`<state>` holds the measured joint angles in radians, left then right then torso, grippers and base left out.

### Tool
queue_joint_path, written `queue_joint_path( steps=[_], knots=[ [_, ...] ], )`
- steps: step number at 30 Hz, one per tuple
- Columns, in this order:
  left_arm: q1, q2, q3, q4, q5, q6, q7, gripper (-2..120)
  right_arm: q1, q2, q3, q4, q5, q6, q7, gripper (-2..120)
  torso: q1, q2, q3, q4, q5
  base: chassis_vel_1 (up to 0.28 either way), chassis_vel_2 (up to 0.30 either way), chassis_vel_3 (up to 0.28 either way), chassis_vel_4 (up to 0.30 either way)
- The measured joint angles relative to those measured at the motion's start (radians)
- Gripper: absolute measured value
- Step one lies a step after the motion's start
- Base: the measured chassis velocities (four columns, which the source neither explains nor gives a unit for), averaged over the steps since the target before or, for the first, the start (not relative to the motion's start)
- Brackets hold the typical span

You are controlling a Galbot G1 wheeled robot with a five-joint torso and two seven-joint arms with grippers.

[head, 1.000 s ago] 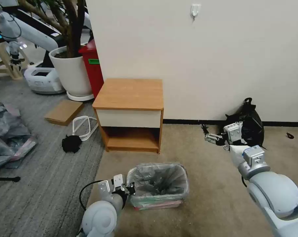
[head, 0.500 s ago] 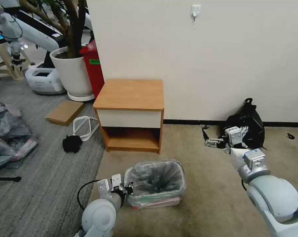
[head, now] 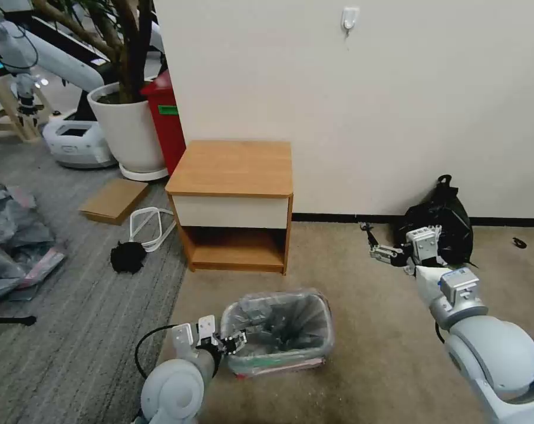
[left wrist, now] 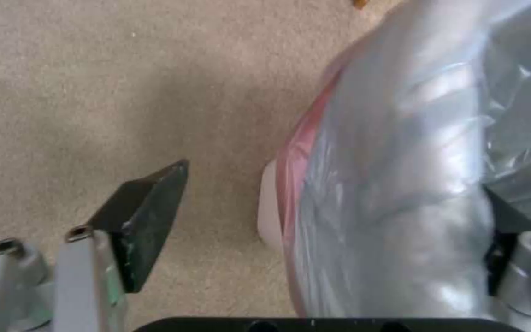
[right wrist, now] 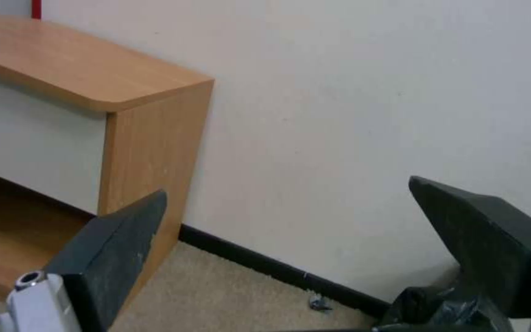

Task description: Pick up the garbage bag from the table and place it over the trash can.

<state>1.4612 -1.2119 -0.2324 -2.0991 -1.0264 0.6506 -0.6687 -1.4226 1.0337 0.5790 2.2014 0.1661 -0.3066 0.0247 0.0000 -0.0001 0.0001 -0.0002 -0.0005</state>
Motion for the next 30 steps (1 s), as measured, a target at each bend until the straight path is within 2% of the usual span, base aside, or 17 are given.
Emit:
queue_joint_path(
  steps=[8, 23, 24, 25, 28, 29, 30],
  knots=[
    [0.012, 0.003, -0.017, -0.032, -0.013, -0.003, 0.006, 91, 0.002, 0.003, 0.002, -0.002, 0.0, 0.002, -0.001, 100, 0.0, 0.0, 0.0, 0.0002, 0.0003, 0.0, 0.0, 0.0, 0.0],
    [0.001, 0.004, -0.031, -0.028, 0.004, -0.037, 0.125, 91, 0.022, -0.003, 0.01, -0.026, 0.004, 0.009, 0.005, 100, 0.0, 0.0, 0.0, 0.0002, 0.0005, 0.0, 0.0, 0.0, 0.0],
    [0.001, 0.001, -0.031, -0.027, 0.018, -0.049, 0.15, 91, 0.022, -0.003, 0.017, -0.028, 0.01, 0.02, 0.009, 100, 0.0, 0.0, 0.0, 0.0002, 0.0005, 0.0, 0.0, 0.0, 0.0],
    [0.001, 0.001, -0.031, -0.027, 0.018, -0.049, 0.15, 91, 0.022, -0.003, 0.017, -0.028, 0.01, 0.02, 0.009, 100, 0.0, 0.0, 0.0, 0.0002, 0.0005, 0.0, 0.0, 0.0, 0.0],
    [0.018, 0.005, -0.053, -0.03, 0.128, -0.128, 0.274, 91, 0.024, 0.0, 0.036, -0.03, 0.084, 0.089, 0.01, 100, 0.0, 0.0, 0.0, 0.0, 0.0004, 0.0, 0.0, 0.0, 0.0],
    [0.018, 0.005, -0.053, -0.03, 0.128, -0.128, 0.274, 91, 0.024, 0.0, 0.036, -0.03, 0.084, 0.089, 0.01, 100, 0.0, 0.0, 0.0, 0.0, 0.0004, 0.0, 0.0, 0.0, 0.0],
    [0.025, 0.007, -0.062, -0.033, 0.167, -0.155, 0.308, 91, 0.025, 0.002, 0.038, -0.033, 0.112, 0.119, 0.01, 100, 0.0, 0.0, 0.0, 0.0003, 0.0004, 0.0, 0.0, 0.0, 0.0]
  ],
)
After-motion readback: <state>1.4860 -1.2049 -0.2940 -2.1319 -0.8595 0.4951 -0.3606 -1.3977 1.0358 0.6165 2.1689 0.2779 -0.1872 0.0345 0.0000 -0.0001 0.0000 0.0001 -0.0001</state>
